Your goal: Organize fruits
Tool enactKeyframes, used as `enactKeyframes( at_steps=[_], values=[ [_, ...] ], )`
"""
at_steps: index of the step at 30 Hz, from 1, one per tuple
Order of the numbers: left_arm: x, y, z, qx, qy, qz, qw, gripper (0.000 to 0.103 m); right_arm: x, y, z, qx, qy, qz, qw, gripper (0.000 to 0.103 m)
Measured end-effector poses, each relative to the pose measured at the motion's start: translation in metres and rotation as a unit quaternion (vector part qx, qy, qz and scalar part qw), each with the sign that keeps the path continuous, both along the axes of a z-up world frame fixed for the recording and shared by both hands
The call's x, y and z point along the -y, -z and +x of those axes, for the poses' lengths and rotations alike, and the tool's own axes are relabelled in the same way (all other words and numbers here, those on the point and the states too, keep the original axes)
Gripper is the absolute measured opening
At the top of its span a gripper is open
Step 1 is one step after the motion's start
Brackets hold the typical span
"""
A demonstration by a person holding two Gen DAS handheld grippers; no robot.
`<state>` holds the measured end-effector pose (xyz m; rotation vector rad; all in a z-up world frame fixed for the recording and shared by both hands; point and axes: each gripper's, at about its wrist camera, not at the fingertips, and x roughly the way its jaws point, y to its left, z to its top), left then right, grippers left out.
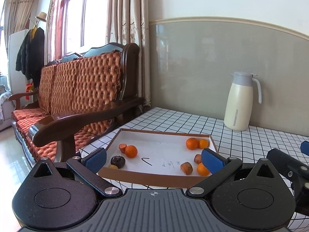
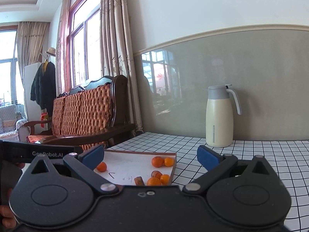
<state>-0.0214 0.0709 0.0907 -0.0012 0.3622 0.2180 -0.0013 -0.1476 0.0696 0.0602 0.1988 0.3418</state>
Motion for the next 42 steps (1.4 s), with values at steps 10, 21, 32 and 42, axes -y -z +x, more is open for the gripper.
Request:
enactKeyframes(
  at_steps=[10,21,32,42],
  values=[
    [-0.003,0.005,-0.001,-0.009,-0.003,0.003,1.0000,0.103,-0.006,0.001,0.004,-0.026,0.012,-0.010,1.000,0.097],
    [-0.008,-0.003,-0.019,0.010,-0.008,-0.001,0.9999,0.103,-0.012,-0.012,-0.011,-0.012,0.011,-0.017,1.000,0.097],
    [-0.019,-0.004,-0.023,0.015,-0.014,-0.016,0.9997,0.103,-0.017,-0.015,-0.010,-0.011,0.008,-0.019,1.000,0.097],
    [-0.026,0.003,-0.031,0.003,-0.026,-0.010,0.9996,0.103,-0.034,-0.011,-0.018,-0.010,-0.017,-0.050,0.999,0.097]
  ],
)
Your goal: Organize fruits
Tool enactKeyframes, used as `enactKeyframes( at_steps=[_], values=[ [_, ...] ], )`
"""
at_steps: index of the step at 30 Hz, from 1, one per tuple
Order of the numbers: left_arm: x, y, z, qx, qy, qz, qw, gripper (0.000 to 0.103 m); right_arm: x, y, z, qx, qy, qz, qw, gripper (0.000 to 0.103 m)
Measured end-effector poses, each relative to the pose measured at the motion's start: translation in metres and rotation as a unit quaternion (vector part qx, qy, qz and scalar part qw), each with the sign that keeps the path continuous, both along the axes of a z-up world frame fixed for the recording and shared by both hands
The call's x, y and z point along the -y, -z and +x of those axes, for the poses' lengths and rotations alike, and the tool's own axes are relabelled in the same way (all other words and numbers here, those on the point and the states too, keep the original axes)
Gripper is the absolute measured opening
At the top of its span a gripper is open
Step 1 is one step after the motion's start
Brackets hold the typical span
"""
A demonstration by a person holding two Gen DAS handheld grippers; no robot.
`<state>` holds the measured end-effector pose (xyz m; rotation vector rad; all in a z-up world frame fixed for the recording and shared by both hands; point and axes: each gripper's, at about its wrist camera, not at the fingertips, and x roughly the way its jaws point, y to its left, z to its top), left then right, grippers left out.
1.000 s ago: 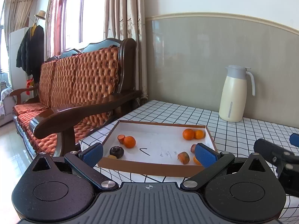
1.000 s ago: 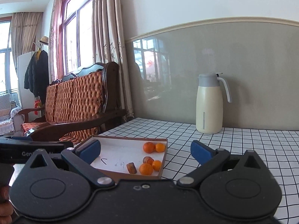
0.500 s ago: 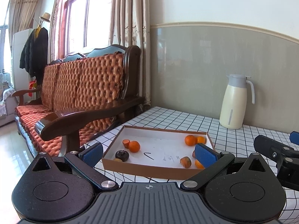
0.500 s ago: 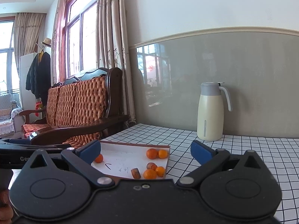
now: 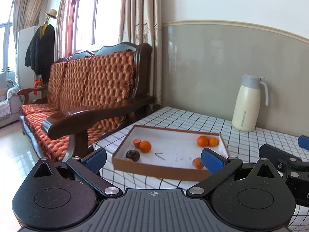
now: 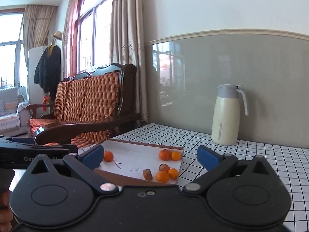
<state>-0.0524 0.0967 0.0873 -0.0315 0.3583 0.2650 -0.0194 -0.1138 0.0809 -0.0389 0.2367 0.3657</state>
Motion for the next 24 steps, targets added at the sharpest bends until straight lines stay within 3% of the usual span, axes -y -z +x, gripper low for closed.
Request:
enactKeyframes(
  at_steps=[11,24],
  values=[
    [-0.020,0.019,-0.010,-0.020,-0.026,0.003,0.9995,0.103,-0.021,0.007,-0.002,-0.013,-0.009,-0.021,1.000,0.097],
    [-0.024,0.022,-0.013,-0.021,-0.026,0.001,0.9995,0.103,-0.027,0.008,-0.004,-0.017,-0.019,-0.024,0.999,0.097]
  ],
)
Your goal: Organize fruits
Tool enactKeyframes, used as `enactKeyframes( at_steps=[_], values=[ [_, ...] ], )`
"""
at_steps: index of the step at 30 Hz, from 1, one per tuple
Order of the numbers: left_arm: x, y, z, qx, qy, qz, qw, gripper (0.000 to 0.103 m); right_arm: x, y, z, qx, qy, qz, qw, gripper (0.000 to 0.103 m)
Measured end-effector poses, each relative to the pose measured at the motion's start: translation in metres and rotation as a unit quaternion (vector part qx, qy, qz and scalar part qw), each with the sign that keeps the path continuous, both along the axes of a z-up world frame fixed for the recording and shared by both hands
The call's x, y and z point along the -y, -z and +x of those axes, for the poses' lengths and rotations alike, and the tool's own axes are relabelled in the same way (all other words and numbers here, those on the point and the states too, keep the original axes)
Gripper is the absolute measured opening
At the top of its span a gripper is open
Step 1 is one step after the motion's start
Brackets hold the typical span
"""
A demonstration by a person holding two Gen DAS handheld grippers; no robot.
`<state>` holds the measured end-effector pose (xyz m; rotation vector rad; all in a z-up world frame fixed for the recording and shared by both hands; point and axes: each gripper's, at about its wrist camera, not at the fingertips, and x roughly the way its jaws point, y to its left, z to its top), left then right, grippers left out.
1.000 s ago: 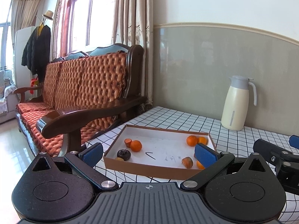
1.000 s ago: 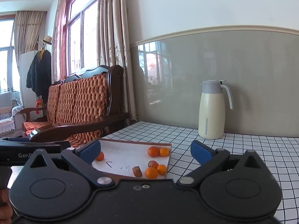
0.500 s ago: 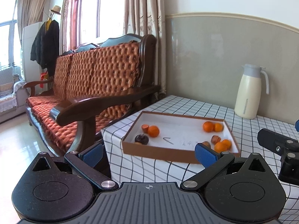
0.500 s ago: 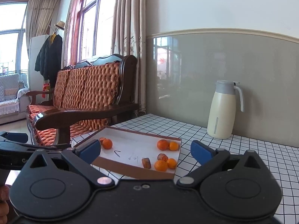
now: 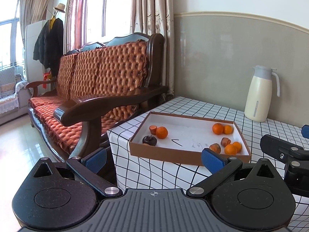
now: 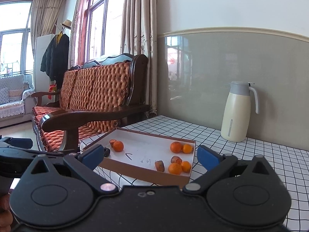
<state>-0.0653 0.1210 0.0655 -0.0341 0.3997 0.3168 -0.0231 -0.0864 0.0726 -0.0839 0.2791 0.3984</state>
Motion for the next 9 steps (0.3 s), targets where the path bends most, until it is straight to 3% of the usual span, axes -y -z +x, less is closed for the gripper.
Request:
enactKeyframes(
  at_steps=[9],
  values=[
    [0.0048,0.0011,0.0005,0.018,0.019,-0.013,0.9996,0.103,0.0023,0.0023,0.0008,0.000,0.006,0.013,1.000,0.097]
  ],
)
